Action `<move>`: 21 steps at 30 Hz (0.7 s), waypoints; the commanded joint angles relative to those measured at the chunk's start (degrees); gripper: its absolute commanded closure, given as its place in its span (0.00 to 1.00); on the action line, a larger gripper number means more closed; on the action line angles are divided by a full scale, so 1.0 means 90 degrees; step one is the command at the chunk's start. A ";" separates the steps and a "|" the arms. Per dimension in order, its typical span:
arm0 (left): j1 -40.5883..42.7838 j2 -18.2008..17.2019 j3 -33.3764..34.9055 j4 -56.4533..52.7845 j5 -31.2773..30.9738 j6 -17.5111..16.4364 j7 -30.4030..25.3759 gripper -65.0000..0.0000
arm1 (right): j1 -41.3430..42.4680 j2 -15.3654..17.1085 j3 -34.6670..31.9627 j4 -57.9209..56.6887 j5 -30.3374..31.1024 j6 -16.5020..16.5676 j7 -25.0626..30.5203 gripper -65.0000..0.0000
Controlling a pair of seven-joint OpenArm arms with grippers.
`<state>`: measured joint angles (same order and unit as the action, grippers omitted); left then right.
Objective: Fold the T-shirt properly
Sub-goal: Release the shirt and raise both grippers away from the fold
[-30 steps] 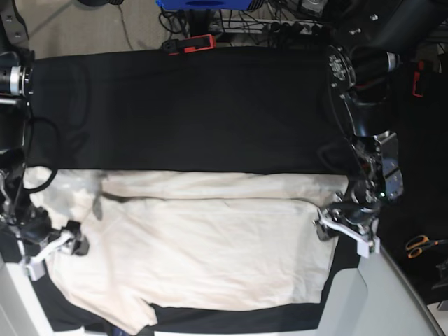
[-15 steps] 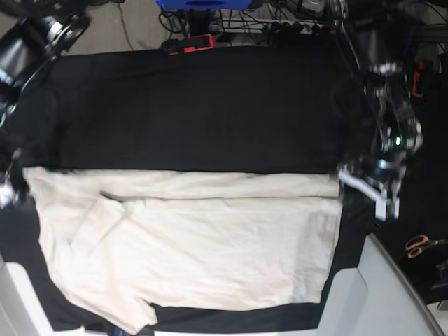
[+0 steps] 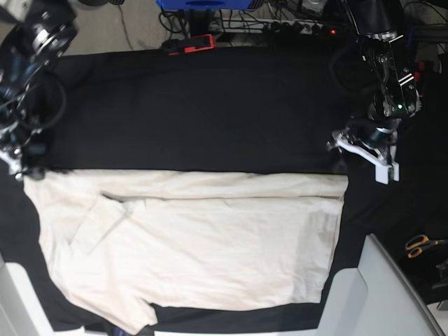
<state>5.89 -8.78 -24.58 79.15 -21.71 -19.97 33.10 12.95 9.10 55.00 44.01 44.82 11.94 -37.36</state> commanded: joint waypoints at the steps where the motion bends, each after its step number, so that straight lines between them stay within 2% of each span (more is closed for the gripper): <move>1: -0.0064 -0.0075 -0.0029 0.0089 -0.0151 -0.0043 -0.0069 0.45 | 0.0041 0.0068 -0.0011 -0.0177 -0.0091 -0.0043 0.0113 0.40; 5: -0.0024 -0.0046 -0.0019 0.0050 -0.0161 -0.0023 -0.0039 0.45 | 0.0266 0.0332 -0.0031 -0.0861 -0.0101 0.0397 0.0445 0.40; 9: -0.0093 -0.0046 -0.0029 -0.0253 -0.0171 -0.0023 -0.0059 0.45 | 0.0451 0.0576 -0.0041 -0.1349 -0.0101 0.0426 0.0660 0.40; 18: -0.0103 -0.0036 -0.0029 -0.0399 -0.0171 -0.0023 -0.0079 0.44 | 0.0607 0.0595 -0.0080 -0.1349 -0.0130 0.0436 0.0767 0.40; 19: -0.0103 -0.0026 -0.0029 -0.0399 -0.0171 -0.0023 -0.0079 0.44 | 0.0617 0.0595 -0.0080 -0.1349 -0.0130 0.0436 0.0767 0.41; 21: -0.0112 -0.0026 -0.0038 -0.0399 -0.0181 -0.0023 -0.0079 0.44 | 0.0617 0.0586 -0.0080 -0.1349 -0.0120 0.0436 0.0767 0.49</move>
<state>5.58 -8.45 -24.67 74.74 -22.57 -19.75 33.69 17.76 13.76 54.48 31.70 44.51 16.23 -30.06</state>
